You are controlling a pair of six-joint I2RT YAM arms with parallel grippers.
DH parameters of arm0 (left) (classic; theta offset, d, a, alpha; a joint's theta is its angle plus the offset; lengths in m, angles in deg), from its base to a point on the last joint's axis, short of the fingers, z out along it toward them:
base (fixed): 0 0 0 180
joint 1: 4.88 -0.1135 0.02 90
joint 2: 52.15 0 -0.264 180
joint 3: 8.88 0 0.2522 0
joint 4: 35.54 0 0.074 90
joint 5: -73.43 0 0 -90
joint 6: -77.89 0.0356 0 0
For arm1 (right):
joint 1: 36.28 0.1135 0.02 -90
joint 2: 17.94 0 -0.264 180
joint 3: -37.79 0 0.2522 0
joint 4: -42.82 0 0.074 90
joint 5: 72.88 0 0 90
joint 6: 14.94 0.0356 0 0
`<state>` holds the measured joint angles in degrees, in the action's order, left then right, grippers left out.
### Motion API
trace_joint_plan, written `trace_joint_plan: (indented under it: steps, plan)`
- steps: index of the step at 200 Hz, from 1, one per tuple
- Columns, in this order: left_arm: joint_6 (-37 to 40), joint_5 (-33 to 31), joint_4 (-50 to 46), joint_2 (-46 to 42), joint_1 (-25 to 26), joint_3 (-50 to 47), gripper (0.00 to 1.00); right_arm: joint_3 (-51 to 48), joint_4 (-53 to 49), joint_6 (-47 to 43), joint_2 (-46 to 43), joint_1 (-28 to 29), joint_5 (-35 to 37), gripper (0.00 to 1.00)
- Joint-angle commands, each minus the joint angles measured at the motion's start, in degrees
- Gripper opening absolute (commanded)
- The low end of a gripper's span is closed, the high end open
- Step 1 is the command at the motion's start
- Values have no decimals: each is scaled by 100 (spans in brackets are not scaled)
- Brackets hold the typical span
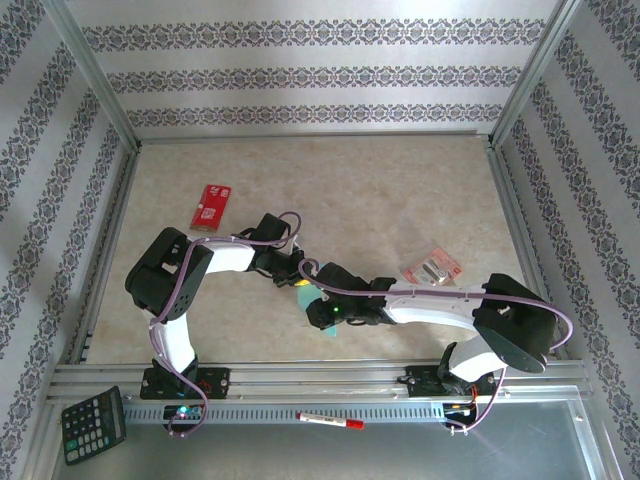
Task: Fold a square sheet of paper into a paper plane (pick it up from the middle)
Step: Third fold the triangle at the center of the table.
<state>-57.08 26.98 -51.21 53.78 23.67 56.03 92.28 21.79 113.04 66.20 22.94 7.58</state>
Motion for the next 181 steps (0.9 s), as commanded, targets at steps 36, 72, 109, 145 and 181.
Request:
trace_joint_plan:
  steps: [36, 72, 109, 145, 181]
  plan:
    - [200, -5, -310, 224, 59, 81, 12, -39, 111, -97, 19, -256, -292, 17]
    - [226, -4, -332, 235, 54, 89, 11, -44, 138, -120, 62, -328, -381, 17]
    - [230, 4, -332, 250, 55, 88, 11, -74, 146, -136, 32, -391, -391, 17]
    - [243, -2, -352, 278, 54, 96, 10, -103, 198, -184, 62, -517, -517, 10]
    - [305, -31, -426, 303, 55, 129, 10, -112, 185, -273, 173, -717, -729, 7]
